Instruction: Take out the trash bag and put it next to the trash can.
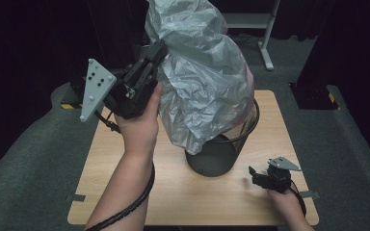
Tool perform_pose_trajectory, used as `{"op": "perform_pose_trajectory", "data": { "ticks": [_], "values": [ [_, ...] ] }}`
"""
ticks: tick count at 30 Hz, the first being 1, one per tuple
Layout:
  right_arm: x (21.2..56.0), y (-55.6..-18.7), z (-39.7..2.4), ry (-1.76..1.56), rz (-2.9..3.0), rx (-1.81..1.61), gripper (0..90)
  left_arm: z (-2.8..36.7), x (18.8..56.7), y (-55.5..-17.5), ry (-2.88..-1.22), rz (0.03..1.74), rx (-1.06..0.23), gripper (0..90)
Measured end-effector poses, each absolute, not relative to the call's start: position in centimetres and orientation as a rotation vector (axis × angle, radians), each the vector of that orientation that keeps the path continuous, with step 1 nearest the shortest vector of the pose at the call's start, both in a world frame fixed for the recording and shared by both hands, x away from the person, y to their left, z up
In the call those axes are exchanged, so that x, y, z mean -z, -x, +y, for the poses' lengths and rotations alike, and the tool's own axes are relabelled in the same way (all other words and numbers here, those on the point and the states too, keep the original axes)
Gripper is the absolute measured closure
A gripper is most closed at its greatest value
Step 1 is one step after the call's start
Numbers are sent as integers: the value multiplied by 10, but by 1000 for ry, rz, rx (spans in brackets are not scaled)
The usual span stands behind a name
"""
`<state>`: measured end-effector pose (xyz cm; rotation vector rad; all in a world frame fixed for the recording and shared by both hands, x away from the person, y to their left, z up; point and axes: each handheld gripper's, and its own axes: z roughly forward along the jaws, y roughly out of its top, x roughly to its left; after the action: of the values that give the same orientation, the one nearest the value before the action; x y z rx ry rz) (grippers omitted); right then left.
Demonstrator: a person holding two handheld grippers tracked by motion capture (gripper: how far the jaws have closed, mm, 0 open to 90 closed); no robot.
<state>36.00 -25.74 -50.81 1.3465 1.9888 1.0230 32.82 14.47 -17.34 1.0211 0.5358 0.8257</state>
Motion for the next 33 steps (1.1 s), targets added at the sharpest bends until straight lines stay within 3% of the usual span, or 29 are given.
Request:
{"op": "perform_pose_trajectory", "data": {
  "ticks": [33],
  "values": [
    [515, -366, -260, -1381, 1989, -985, 141, 171, 155, -311, -982, 537, -872, 899]
  ]
}}
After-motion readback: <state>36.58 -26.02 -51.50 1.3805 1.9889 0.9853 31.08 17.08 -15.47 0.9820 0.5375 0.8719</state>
